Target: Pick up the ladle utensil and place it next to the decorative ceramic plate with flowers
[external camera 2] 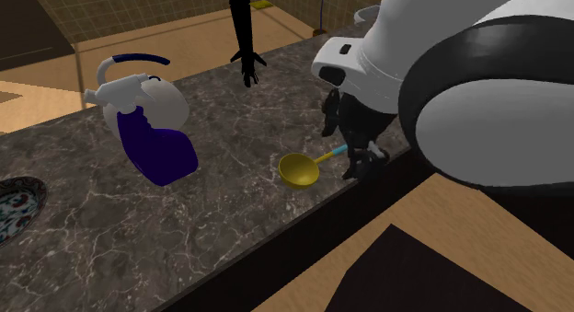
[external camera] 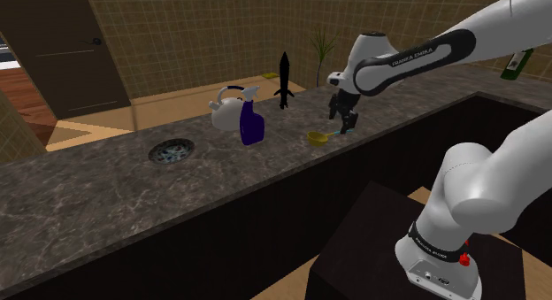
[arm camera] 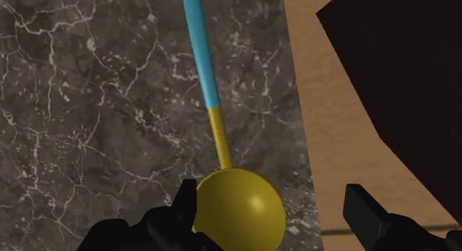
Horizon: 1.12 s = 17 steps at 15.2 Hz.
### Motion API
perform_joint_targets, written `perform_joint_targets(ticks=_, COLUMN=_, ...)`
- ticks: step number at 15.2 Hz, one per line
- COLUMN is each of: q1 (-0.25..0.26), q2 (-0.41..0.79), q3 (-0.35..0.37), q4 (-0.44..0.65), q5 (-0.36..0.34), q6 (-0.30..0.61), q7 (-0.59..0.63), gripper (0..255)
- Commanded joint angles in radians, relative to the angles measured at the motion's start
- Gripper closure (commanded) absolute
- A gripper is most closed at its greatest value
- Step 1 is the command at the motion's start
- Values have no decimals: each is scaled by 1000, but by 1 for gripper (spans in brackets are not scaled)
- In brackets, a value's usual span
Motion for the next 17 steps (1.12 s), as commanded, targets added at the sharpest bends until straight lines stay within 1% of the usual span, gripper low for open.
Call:
perform_joint_targets(ticks=1, q1=58, q2=85, q3=-84, q4=24, q5=32, q6=70, q7=-150, gripper=0)
perform_joint_targets(ticks=3, q1=134, q2=176, q3=-175, q4=57, q5=95, q6=126, q7=-309, gripper=0)
perform_joint_targets(ticks=4, q1=156, q2=201, q3=-200, q4=67, q5=117, q6=139, q7=-352, gripper=0)
perform_joint_targets(ticks=12, q1=220, q2=320, q3=-260, q4=48, q5=230, q6=258, q7=-435, gripper=0)
perform_joint_targets(ticks=17, q1=219, q2=320, q3=-259, q4=48, q5=230, q6=258, q7=-435, gripper=0)
